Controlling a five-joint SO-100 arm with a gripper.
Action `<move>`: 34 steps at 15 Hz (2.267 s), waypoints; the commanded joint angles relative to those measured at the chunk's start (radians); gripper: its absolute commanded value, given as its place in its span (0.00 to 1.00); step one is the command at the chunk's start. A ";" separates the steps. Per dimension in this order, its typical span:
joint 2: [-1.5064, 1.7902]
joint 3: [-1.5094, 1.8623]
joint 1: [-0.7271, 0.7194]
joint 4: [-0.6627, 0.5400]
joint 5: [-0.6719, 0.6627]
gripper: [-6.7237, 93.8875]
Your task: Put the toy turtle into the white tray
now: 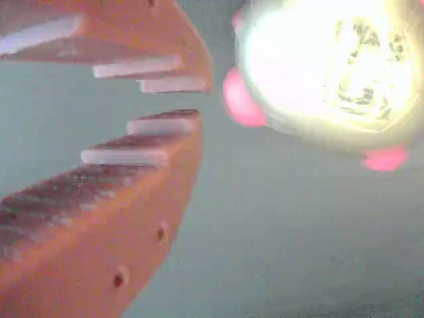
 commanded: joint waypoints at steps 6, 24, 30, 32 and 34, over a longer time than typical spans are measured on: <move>-0.173 -0.206 -0.130 0.083 0.126 0.46; -0.425 -0.170 -0.163 -0.041 0.301 0.68; -0.474 -0.144 -0.153 -0.091 0.310 0.63; -0.489 -0.140 -0.153 -0.103 0.310 0.62; -0.500 -0.120 -0.153 -0.141 0.313 0.60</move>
